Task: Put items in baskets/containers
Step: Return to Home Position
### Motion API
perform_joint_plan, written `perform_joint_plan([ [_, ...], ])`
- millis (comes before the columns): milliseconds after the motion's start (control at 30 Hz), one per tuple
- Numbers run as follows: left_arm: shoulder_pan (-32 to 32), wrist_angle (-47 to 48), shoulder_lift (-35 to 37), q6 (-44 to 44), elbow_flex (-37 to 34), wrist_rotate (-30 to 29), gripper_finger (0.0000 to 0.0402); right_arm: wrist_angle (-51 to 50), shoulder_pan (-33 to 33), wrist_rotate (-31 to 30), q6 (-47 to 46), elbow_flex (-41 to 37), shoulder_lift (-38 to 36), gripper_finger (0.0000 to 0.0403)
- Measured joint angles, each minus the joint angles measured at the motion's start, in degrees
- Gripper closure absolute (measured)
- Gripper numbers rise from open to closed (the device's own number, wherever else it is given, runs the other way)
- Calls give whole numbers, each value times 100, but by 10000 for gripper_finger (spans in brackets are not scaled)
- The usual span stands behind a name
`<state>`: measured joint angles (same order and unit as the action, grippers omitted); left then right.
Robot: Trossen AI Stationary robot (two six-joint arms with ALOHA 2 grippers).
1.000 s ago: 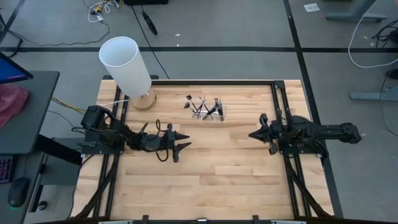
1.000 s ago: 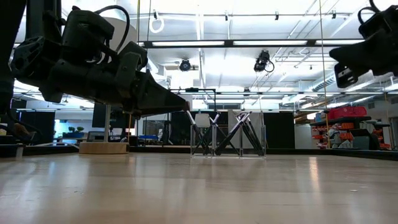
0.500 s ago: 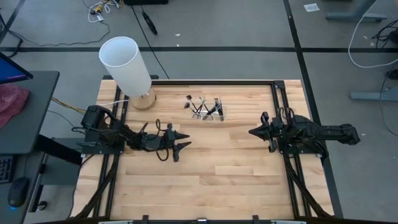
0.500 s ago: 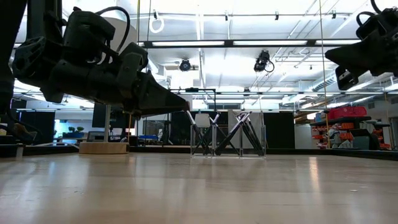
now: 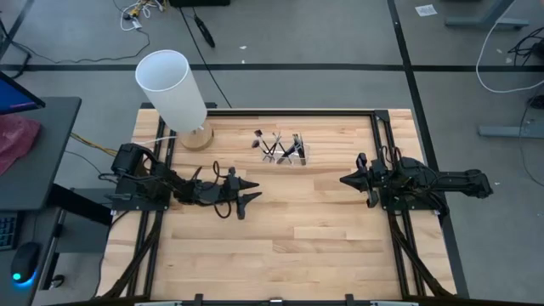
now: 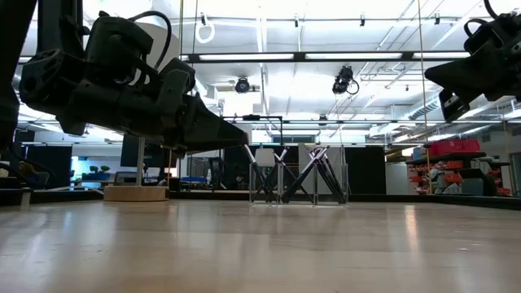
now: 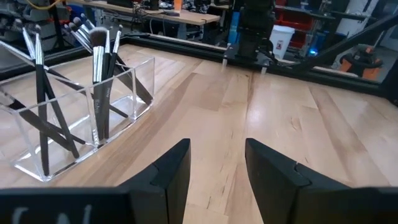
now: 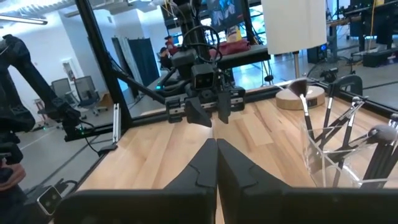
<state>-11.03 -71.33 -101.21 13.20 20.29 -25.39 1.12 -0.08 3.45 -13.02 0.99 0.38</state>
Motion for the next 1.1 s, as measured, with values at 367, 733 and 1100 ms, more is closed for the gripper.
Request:
perform_joint_plan([
  [367,236,-322,49,273,-36,924,384,7,0,0,2,0,0,397],
  [733,974,-1434,1988,503,-1994,1391,399,15,0,0,0,0,0,397],
  [1100,1581,364,4119,283,-1987,2365,400,65,2,3,0,7,136,397],
])
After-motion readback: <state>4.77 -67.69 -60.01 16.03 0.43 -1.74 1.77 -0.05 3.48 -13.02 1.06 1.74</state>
